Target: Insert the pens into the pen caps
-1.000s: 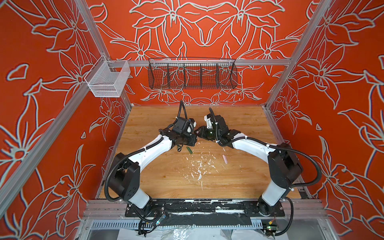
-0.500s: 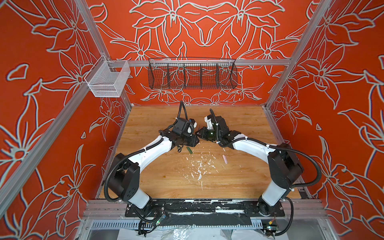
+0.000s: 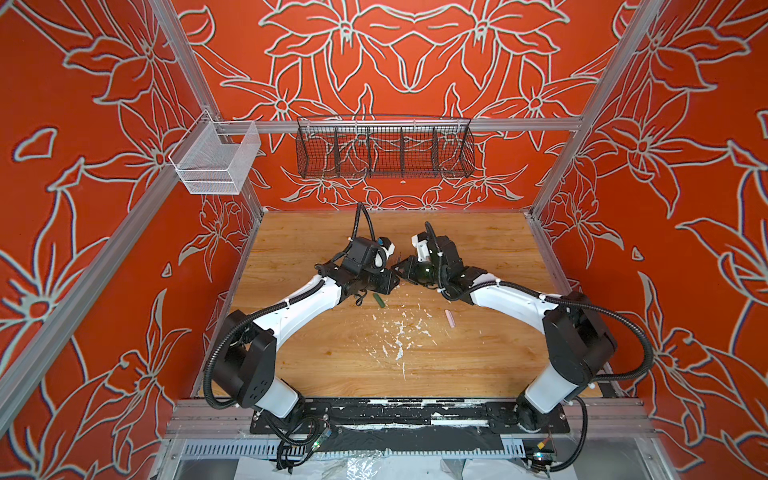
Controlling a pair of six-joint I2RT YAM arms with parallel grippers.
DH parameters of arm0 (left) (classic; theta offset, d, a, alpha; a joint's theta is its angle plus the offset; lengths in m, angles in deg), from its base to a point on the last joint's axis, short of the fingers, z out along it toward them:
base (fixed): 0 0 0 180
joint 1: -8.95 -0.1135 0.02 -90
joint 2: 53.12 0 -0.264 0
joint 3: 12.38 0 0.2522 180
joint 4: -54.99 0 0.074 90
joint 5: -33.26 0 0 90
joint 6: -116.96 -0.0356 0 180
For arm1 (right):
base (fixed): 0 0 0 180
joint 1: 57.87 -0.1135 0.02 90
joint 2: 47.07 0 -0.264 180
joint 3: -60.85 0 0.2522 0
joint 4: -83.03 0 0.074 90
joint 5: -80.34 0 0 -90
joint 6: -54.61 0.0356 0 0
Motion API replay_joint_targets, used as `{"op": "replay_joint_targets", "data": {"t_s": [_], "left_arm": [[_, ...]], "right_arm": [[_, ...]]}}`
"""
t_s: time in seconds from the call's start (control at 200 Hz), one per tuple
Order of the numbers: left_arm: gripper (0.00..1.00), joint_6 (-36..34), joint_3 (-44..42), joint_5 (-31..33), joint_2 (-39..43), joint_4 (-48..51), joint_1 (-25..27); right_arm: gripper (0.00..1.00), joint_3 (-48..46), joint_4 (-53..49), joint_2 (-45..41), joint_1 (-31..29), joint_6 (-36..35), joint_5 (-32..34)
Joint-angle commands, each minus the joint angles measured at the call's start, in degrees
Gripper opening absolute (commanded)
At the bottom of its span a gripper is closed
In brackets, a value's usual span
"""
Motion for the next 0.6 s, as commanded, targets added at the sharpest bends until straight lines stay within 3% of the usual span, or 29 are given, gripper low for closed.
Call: {"op": "replay_joint_targets", "data": {"t_s": [0.0, 0.435, 0.596], "left_arm": [[0.22, -0.1, -0.1, -1.2, 0.8, -1.0, 0.3], [0.21, -0.2, 0.7, -2.6, -0.2, -0.3, 0.3], [0.15, -0.2, 0.7, -2.3, 0.0, -0.3, 0.3]], "right_arm": [[0.02, -0.7, 2.8, -1.8, 0.2, 1.9, -1.1], [0.01, -1.5, 6.2, -2.0, 0.2, 3.5, -2.5], [0.0, -1.8, 7.1, -1.9, 0.1, 3.9, -3.1]]}}
